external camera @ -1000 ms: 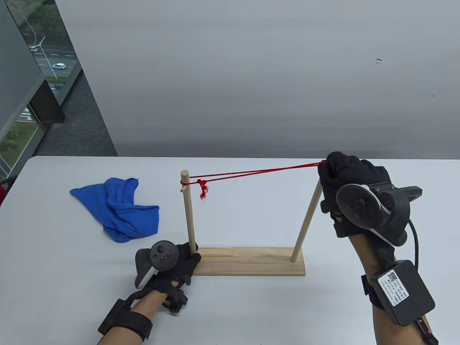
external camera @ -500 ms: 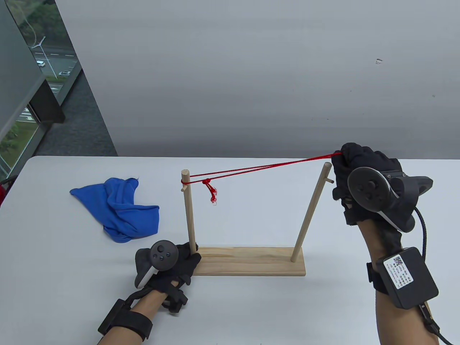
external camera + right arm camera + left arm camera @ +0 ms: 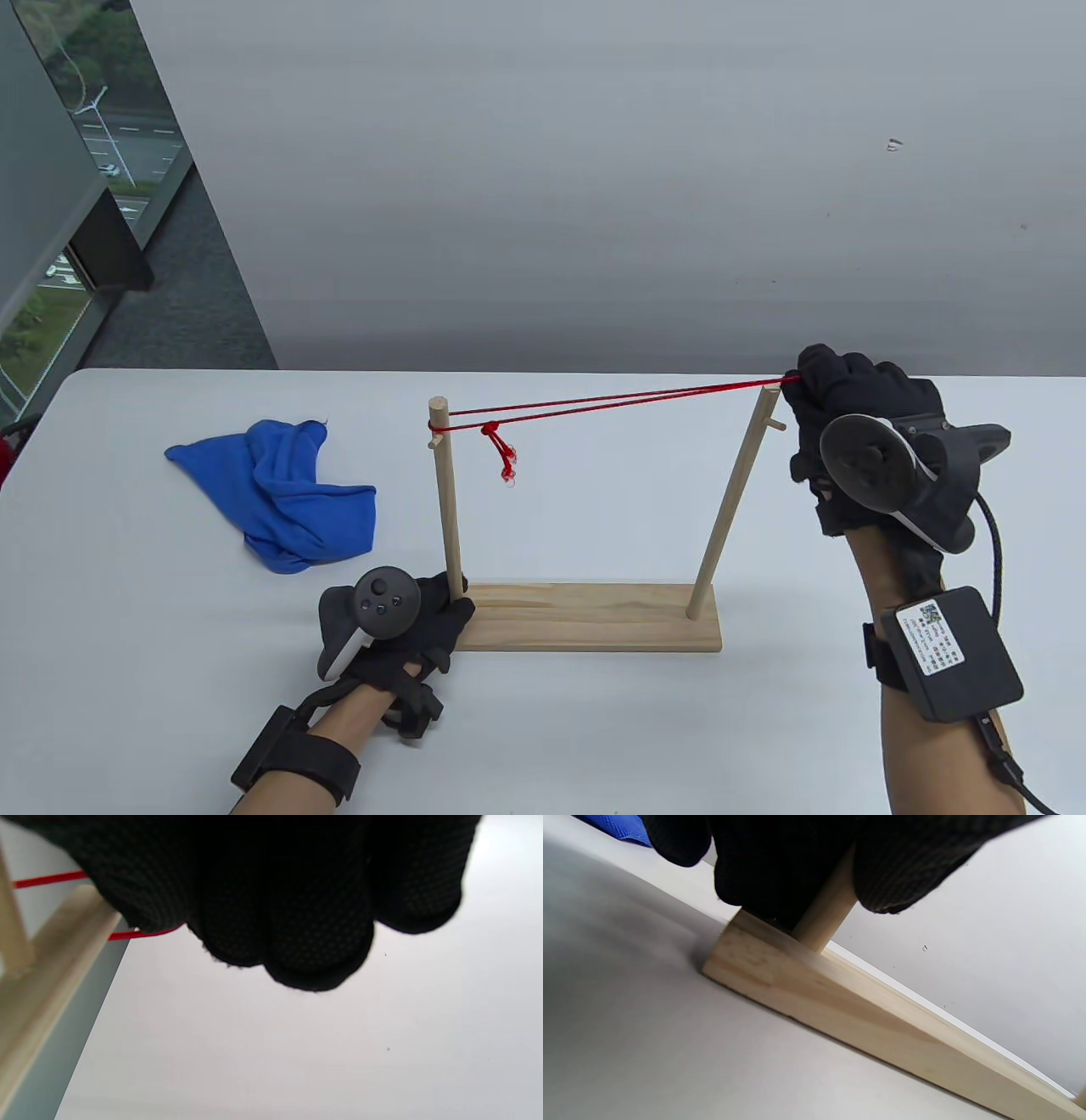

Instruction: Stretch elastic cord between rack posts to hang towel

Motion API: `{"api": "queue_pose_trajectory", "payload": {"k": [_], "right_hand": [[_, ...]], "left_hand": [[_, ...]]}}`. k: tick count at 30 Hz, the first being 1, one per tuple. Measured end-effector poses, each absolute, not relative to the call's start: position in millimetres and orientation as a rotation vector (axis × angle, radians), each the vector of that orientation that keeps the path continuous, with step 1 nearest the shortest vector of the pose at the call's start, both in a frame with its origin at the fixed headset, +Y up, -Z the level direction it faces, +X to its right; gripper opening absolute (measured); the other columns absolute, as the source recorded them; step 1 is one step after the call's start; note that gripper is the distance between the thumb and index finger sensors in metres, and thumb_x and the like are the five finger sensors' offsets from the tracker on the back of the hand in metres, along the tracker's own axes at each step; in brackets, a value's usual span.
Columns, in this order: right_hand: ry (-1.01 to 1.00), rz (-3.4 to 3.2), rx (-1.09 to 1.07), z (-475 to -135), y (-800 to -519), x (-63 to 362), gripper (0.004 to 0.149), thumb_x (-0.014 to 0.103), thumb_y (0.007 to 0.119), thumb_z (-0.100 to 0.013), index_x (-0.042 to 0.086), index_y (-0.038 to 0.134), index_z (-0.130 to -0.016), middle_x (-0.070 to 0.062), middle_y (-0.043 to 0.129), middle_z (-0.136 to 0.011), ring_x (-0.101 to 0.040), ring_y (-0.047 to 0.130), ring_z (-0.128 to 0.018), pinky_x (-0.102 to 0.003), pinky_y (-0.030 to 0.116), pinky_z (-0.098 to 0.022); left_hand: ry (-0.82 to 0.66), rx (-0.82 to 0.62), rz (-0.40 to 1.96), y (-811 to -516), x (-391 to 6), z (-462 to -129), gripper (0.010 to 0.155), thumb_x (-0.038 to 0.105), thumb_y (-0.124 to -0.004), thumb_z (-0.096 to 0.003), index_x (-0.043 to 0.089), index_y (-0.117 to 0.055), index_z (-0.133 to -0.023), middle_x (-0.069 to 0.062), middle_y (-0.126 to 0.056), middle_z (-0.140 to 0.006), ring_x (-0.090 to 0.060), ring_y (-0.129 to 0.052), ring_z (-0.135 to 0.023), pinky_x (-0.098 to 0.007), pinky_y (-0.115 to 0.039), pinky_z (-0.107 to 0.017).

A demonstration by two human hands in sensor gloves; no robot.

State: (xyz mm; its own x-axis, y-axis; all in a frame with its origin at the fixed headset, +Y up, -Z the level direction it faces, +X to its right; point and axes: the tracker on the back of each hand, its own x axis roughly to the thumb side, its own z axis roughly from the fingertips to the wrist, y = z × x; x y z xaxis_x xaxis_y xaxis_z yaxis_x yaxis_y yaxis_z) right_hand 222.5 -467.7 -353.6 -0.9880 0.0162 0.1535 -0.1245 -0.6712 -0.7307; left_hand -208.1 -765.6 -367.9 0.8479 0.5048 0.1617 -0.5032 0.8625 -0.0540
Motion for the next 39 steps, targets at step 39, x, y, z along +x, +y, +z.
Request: {"api": "queue_pose_trajectory", "payload": {"k": [39], "right_hand": [[-1.227,2.846,0.5,-344.7,-500.3,191.7,0.042,0.037,0.085,-0.039,0.024,0.085,-0.078,0.0,0.099,-0.062,-0.023,0.103,-0.047,-0.051,0.081,-0.044]], "left_hand": [[-0.154,-0.06,0.575,-767.0,-213.5,-369.7,0.052,0.049,-0.093,-0.042,0.025,-0.086,-0.088,0.002,-0.103,-0.084,-0.025,-0.098,-0.071,-0.052,-0.072,-0.067]]}}
